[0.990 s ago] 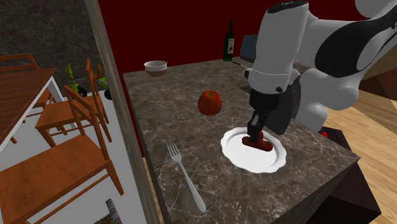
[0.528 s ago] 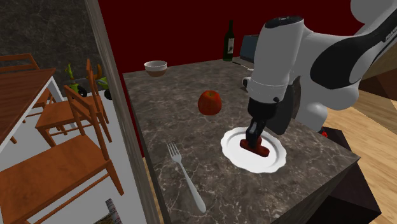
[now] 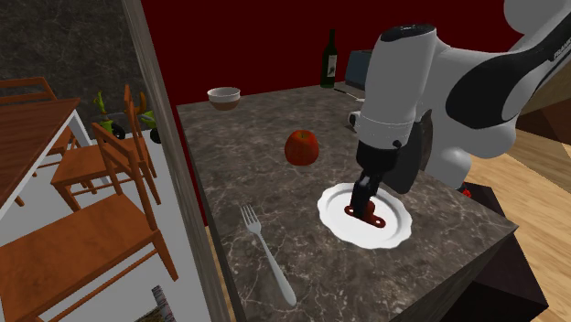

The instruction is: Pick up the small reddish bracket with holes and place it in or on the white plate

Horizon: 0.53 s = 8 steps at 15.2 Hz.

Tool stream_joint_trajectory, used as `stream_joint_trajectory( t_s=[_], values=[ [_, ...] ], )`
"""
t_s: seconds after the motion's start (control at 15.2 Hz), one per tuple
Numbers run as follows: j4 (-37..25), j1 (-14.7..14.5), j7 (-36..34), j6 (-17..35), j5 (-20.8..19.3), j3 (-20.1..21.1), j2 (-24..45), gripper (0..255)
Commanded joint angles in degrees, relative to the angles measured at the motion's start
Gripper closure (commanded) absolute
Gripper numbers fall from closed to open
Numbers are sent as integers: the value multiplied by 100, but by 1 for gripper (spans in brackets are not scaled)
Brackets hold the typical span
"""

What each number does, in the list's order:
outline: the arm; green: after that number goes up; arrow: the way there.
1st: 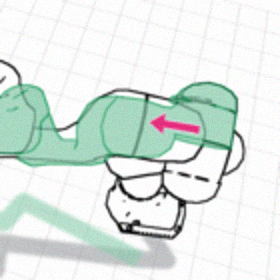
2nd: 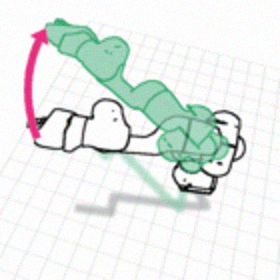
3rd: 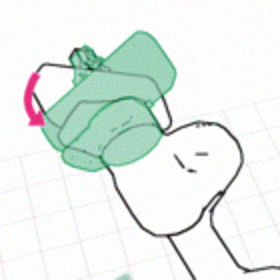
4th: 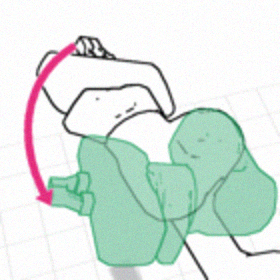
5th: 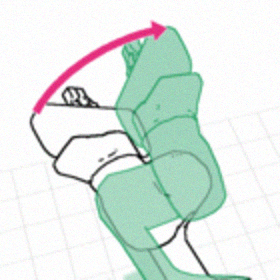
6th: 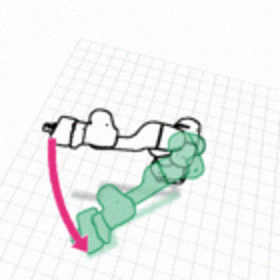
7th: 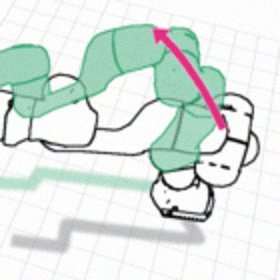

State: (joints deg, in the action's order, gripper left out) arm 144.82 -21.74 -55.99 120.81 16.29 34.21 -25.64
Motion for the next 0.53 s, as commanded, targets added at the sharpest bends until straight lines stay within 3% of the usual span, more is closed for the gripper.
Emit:
stream_joint_trajectory(
  t_s=[0.0,0.13,0.4,0.46],
  values=[
    [1,-1,-1,-1,0,1,1,0],
    [5,-1,-1,5,1,3,3,0],
    [-516,-11,29,-808,-49,-211,-296,0],
    [-516,-12,29,-807,-49,-211,-296,0]
  ],
)
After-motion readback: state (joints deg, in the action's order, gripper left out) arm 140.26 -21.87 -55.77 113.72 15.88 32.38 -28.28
